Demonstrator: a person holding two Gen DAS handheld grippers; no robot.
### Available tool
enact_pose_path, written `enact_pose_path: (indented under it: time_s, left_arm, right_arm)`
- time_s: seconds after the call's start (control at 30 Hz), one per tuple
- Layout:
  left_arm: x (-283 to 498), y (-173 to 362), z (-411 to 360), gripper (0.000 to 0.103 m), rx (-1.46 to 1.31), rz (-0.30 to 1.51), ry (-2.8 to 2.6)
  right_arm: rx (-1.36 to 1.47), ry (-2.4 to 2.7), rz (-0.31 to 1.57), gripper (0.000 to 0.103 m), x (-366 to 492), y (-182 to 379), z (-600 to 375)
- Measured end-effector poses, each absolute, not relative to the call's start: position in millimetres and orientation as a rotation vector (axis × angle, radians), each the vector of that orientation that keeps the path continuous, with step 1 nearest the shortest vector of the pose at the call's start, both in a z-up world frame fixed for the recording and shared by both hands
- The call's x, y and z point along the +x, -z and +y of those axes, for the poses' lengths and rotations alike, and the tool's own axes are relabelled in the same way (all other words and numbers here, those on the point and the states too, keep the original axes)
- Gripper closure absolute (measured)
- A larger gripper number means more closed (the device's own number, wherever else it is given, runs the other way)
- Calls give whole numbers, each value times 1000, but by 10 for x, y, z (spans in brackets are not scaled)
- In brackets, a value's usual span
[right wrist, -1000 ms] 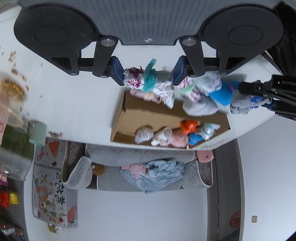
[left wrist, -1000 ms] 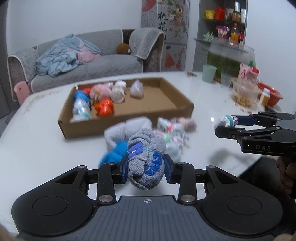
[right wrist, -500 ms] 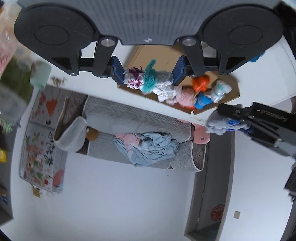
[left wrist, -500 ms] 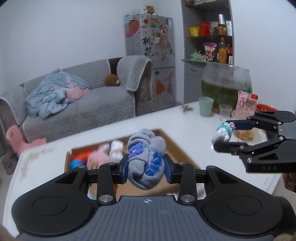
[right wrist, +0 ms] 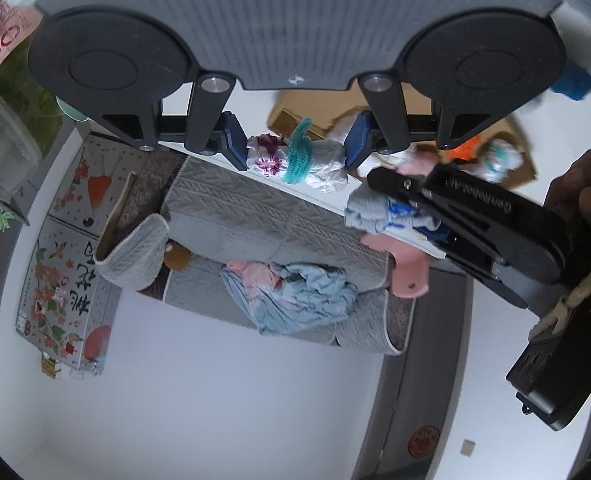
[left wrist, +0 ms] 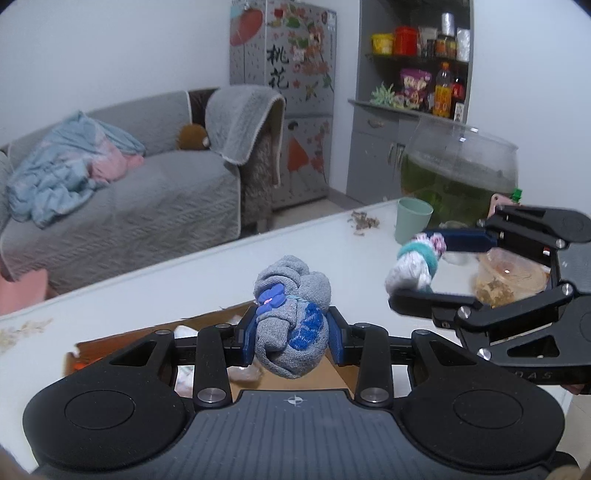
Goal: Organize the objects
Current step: 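Carry both sock bundles into the tray and open both tools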
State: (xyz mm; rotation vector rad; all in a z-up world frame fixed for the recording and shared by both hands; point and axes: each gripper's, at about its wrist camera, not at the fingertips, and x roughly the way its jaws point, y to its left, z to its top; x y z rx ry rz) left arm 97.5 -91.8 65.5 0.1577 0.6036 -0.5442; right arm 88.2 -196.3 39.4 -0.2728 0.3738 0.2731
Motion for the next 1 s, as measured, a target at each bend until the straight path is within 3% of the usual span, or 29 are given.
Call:
enact_pose_path:
  time_s: [0.57, 1.0]
  left_arm:
    - [1718, 334, -1171, 59, 248, 800, 548]
    - [1952, 417, -954, 59, 222, 838, 502]
  right_arm:
    - [-355, -312, 524, 51, 1387, -76, -1931]
    - [-542, -439, 601, 52, 1638, 87, -1770]
